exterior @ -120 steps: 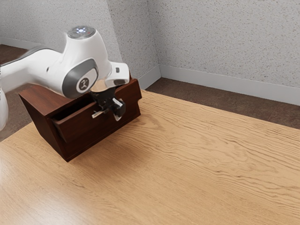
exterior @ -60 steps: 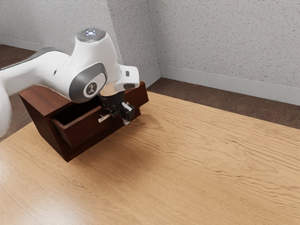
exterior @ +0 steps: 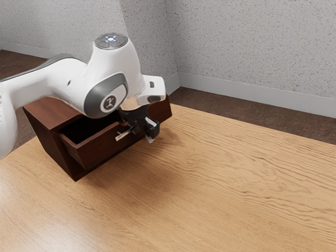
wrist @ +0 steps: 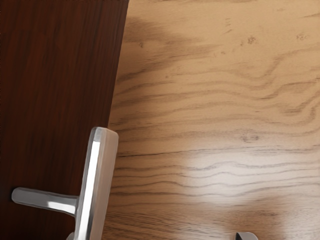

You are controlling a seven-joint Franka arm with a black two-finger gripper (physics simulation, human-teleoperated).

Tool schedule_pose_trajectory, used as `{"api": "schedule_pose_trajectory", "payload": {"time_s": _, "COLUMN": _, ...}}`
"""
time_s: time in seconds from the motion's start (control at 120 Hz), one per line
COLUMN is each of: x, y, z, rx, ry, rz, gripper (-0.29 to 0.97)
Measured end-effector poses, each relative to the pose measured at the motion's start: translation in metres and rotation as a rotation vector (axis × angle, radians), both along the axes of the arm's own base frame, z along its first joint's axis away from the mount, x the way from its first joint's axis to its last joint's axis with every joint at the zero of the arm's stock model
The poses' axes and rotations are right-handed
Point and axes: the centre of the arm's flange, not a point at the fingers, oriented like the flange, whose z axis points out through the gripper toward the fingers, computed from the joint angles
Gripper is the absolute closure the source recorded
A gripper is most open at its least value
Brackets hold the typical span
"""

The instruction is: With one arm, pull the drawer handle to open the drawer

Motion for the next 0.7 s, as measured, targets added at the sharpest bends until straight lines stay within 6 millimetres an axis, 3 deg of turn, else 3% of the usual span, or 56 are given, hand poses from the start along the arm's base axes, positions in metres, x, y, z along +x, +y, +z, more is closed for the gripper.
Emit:
{"api": "schedule_pose_trajectory", "payload": {"time_s": 0.167, "x": 0.000, "y": -0.014, "z": 0.000, "rx": 0.001, "ry": -0.003, "rz": -0.006, "gripper": 0.38}}
{"api": "schedule_pose_trajectory", "payload": {"time_s": 0.7, "x": -0.005, "y": -0.061, "z": -0.005, "rx": -0.004, "ry": -0.005, "rz": -0.027, "gripper": 0.21}}
